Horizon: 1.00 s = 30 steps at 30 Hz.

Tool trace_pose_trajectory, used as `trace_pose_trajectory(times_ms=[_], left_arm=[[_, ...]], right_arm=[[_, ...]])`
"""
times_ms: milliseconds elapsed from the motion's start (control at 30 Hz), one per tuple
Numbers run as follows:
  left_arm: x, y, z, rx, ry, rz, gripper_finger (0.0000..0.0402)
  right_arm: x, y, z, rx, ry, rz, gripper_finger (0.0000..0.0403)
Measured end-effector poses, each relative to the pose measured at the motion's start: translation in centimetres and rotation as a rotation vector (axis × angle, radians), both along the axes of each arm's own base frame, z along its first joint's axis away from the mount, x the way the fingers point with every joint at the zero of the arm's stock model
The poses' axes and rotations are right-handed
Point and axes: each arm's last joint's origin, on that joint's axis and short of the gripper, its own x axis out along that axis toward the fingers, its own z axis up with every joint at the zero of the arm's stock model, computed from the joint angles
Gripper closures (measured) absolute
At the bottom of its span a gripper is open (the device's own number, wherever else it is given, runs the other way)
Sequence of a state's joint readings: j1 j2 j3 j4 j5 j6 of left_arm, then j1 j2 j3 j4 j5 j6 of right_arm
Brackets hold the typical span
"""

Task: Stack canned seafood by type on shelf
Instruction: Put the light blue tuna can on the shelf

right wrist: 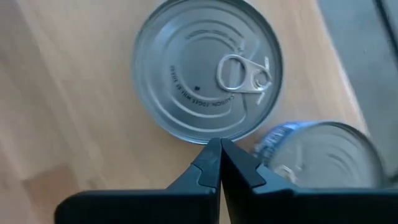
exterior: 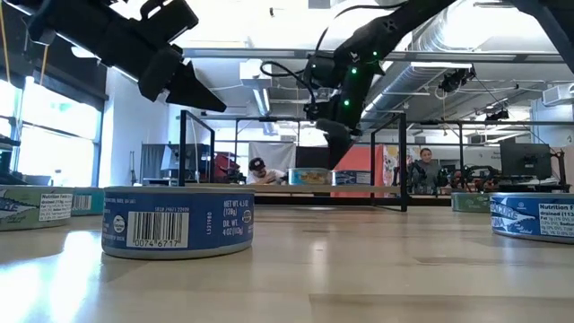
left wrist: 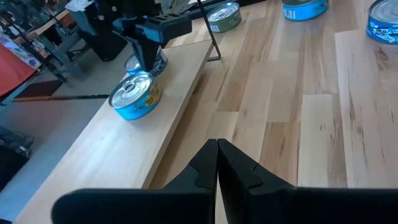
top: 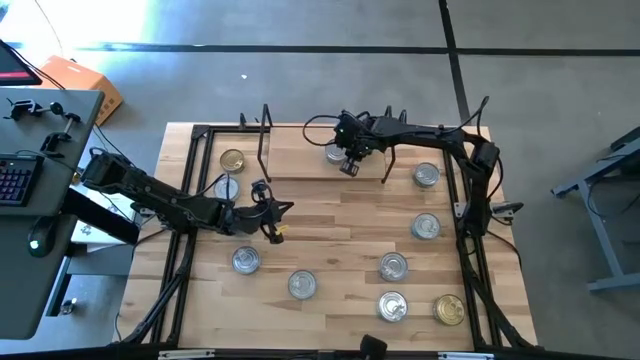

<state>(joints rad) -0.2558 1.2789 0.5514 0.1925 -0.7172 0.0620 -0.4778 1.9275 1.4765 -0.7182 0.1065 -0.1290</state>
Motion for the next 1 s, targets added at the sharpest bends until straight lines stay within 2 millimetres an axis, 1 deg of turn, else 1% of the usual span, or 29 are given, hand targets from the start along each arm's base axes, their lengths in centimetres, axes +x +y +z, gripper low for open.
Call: trace_pose_trajectory(times_ms=[100, 300, 433, 500, 633, 833, 1000], left_arm=[[0.0, 0.0, 0.0, 0.001, 0.000, -0.001, 0.0399], [0.0, 0.0, 0.0, 0.001, 0.001, -0.001, 0.0399], [0.0, 0.0, 0.0, 0.001, 0.002, -0.001, 0.0399], [0.0, 0.0, 0.0, 0.002, 0.004, -0.001, 0.0399], [0.0, 0.0, 0.0, 0.003, 0.005, -0.001, 0.0399], [0.0, 0.0, 0.0, -0.003, 0.002, 0.002, 0.0399], [0.0, 0.0, 0.0, -0.003, 0.001, 0.002, 0.0399]], right_arm=[[0.2, 0.1, -0.2, 0.045, -0.025, 0.018, 0.0402], [0.9, 0.0, -0.2, 0.078, -0.112, -0.021, 0.0403], [1.3, -0.3, -0.2, 0.061, -0.174, -0.145, 0.0403], [1.3, -0.4, -0.1, 0.031, -0.173, -0.160, 0.0403], [1.8, -0.1, 0.2, 0.029, -0.196, -0.090, 0.0403], [3.5, 1.8, 0.5, -0.010, -0.267, 0.064, 0.0403], [3.6, 1.6, -0.1, -0.067, -0.310, 0.055, 0.0403]])
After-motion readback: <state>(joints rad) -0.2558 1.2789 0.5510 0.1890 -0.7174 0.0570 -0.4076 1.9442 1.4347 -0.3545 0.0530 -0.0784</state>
